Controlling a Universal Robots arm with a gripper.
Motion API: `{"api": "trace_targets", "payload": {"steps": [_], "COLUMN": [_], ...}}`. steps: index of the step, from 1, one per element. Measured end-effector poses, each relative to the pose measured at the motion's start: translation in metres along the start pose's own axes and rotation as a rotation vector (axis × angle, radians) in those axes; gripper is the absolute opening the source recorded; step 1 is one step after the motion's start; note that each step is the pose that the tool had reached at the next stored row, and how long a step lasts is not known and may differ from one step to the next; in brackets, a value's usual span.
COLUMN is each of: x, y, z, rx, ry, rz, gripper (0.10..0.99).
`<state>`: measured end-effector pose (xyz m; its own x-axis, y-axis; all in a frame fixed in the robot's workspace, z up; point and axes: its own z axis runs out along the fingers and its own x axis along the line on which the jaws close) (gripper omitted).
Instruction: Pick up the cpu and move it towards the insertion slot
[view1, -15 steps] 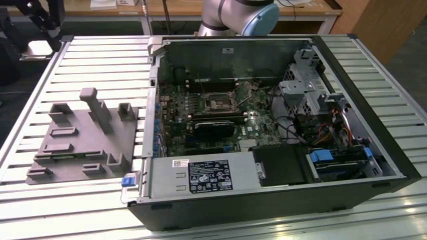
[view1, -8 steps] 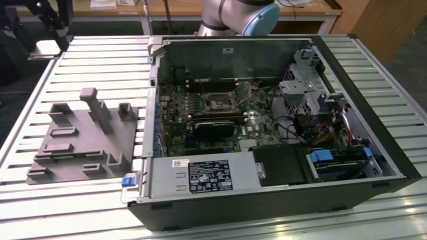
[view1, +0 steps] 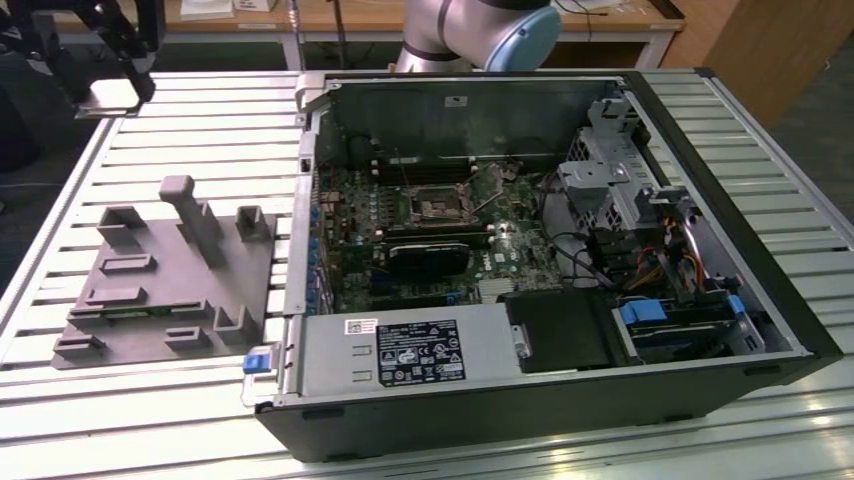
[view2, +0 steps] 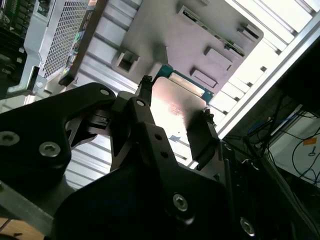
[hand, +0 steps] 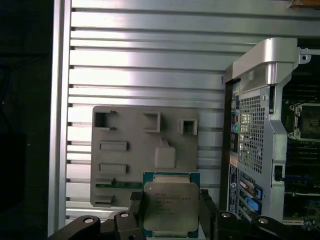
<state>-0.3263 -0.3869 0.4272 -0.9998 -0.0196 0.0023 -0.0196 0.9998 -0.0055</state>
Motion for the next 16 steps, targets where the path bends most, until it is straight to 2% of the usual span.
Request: {"api": "trace_targets", "payload": {"steps": [9, 16], "x": [-0.0205, -0.0330], "y": [0.0008, 0.0017], "z": [0.0000, -0.0001], "rx": [0.000, 0.000], "ry": [0.0000, 0.0001], "rz": [0.000, 0.000], "gripper": [0.533, 0.533]}}
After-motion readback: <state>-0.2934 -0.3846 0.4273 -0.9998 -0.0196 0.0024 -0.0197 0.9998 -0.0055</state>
